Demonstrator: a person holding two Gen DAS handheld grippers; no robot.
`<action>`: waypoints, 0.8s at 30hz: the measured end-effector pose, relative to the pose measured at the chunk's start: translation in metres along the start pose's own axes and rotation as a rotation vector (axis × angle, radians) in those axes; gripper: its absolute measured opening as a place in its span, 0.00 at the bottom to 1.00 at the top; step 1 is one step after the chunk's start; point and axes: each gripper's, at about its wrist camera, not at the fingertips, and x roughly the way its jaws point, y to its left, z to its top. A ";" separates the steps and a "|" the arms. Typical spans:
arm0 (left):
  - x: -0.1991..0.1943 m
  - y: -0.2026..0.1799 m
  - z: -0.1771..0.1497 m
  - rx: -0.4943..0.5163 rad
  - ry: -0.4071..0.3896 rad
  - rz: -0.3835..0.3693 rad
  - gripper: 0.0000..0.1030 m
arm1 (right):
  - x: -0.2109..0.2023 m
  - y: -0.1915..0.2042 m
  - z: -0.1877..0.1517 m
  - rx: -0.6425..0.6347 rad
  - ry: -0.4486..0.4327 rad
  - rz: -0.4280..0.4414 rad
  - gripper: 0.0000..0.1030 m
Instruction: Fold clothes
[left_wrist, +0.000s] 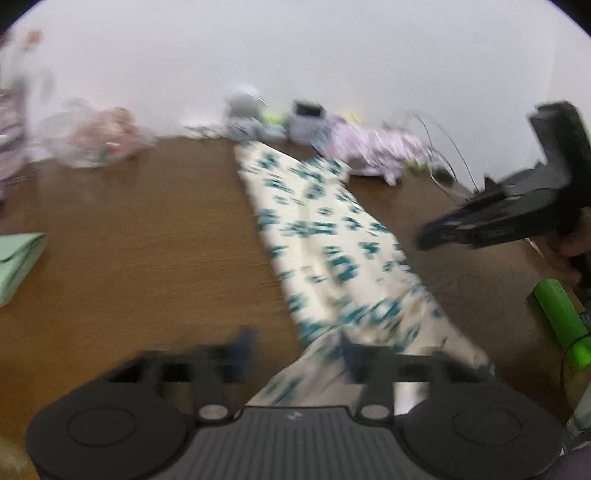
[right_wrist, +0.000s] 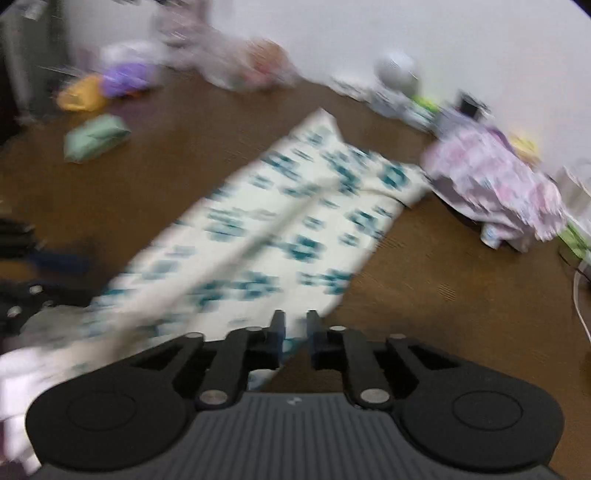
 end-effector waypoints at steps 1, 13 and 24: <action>-0.001 0.001 -0.006 -0.007 0.000 0.000 0.77 | -0.013 0.008 -0.002 -0.015 -0.018 0.042 0.32; -0.032 -0.002 -0.050 -0.168 -0.031 -0.054 0.04 | 0.012 0.084 -0.038 -0.032 0.020 0.132 0.11; -0.032 -0.098 -0.072 -0.127 -0.035 -0.057 0.06 | -0.002 0.048 -0.051 0.279 -0.067 0.193 0.13</action>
